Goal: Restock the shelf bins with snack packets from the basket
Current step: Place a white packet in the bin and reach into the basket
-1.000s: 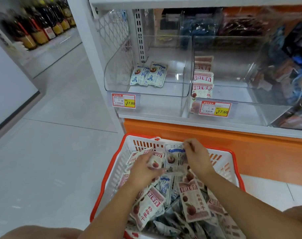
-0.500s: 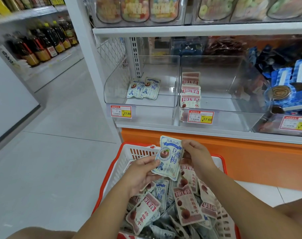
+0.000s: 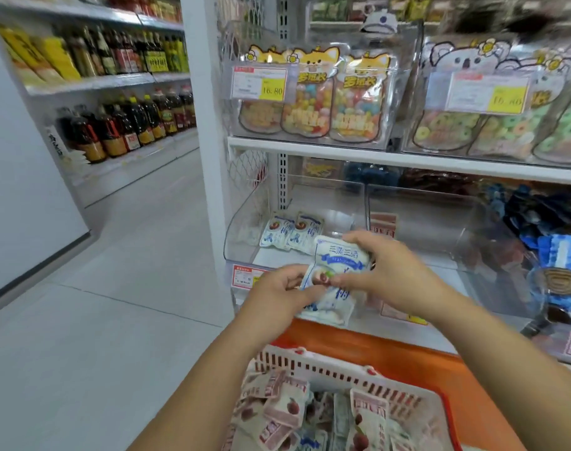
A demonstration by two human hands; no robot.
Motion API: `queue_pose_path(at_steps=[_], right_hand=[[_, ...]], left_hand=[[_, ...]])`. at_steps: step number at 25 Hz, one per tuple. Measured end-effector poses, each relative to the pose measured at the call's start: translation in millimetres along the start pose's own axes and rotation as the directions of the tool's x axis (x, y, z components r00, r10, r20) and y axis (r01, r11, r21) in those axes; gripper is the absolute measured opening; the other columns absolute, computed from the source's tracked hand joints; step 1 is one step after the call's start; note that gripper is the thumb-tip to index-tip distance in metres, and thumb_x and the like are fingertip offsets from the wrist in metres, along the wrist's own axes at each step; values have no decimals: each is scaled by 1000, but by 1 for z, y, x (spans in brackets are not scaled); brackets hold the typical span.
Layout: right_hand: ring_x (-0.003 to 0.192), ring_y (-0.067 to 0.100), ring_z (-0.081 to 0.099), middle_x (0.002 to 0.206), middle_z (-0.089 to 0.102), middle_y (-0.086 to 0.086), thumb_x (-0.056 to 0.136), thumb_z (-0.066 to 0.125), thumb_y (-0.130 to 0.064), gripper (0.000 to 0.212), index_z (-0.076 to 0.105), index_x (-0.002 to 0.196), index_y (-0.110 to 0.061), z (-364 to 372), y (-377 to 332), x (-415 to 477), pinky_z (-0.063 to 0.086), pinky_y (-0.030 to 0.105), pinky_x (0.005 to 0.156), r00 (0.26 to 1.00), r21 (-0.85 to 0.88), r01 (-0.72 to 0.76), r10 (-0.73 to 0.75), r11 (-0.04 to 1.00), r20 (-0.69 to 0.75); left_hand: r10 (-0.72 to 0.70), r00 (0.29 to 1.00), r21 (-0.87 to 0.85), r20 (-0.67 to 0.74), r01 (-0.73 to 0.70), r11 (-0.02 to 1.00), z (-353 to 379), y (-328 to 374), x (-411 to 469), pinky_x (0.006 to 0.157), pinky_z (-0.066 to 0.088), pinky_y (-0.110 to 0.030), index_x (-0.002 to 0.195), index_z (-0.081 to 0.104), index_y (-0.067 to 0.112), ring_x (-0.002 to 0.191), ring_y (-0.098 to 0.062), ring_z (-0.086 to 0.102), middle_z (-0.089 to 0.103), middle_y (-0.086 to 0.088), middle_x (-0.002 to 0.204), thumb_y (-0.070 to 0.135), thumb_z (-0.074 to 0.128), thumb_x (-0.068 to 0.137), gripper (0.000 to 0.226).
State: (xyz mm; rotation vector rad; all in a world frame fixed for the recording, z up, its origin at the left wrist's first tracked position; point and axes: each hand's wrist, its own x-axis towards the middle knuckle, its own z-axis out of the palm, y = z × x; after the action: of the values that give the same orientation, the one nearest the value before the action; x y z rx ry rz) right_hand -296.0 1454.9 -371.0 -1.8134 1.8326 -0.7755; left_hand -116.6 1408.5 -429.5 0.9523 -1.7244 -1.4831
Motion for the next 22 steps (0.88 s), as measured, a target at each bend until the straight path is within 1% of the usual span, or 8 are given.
queue_pose_path(at_steps=[3,5,6,8,10,13,18,22], right_hand=[[89,17,64,99,69,-4,71,84,-35,42,60,105,-25,-32,-15,83,46,30,71,997,-197,37,-49,980,-60],[109,23,59,124,62,1,77,80,-36,61,54,129,-21,-37,-8,142,44,29,83,1000,-403,-20,20,915,-2],[111,25,57,126,59,3,78,79,-36,65,50,134,-19,-35,0,169,43,27,82,996,-491,-47,79,870,45],[91,22,60,114,64,6,74,82,-35,54,59,118,-13,-28,23,218,42,23,64,982,-646,-27,142,763,127],[75,18,61,98,69,6,72,82,-34,43,64,103,-10,-21,47,251,39,23,53,962,-737,7,196,676,188],[62,10,53,87,64,1,80,72,-19,26,66,103,-7,-14,75,278,34,21,47,959,-836,39,214,548,185],[88,21,64,90,64,-2,86,59,-11,11,65,94,-15,3,101,288,46,31,79,993,-958,73,70,276,96],[85,22,62,90,64,1,88,54,-5,15,65,93,-14,5,99,288,42,30,73,1000,-955,2,0,295,2]], left_hand=[[14,984,38,-178,-8,999,-23,20,58,82,50,-18,115,68,16,88,-9,65,72,-2,110,12,63,92,25],[-150,956,-16,-253,151,988,-38,19,102,93,51,-32,119,63,9,92,-17,60,65,-10,114,16,61,93,27],[-272,932,-124,-238,249,961,-42,16,122,90,52,-37,111,62,7,88,-21,58,63,-14,108,16,59,94,19],[-489,861,-277,-141,440,854,-44,5,157,80,51,-39,98,56,7,81,-24,55,54,-15,97,15,54,98,8],[-580,812,-293,-66,540,789,-40,-16,187,82,51,-42,117,52,3,95,-30,58,50,-15,105,17,49,100,22],[-644,765,-332,17,612,718,-30,-34,218,92,48,-51,139,43,8,116,-37,54,49,-18,120,20,43,102,39],[-667,731,-441,147,652,617,-12,-41,241,107,37,-55,147,30,5,134,-42,41,37,-29,145,18,38,103,47],[-657,737,-480,159,639,601,-2,-42,247,106,39,-53,145,34,5,134,-40,42,40,-27,143,18,40,103,44]])
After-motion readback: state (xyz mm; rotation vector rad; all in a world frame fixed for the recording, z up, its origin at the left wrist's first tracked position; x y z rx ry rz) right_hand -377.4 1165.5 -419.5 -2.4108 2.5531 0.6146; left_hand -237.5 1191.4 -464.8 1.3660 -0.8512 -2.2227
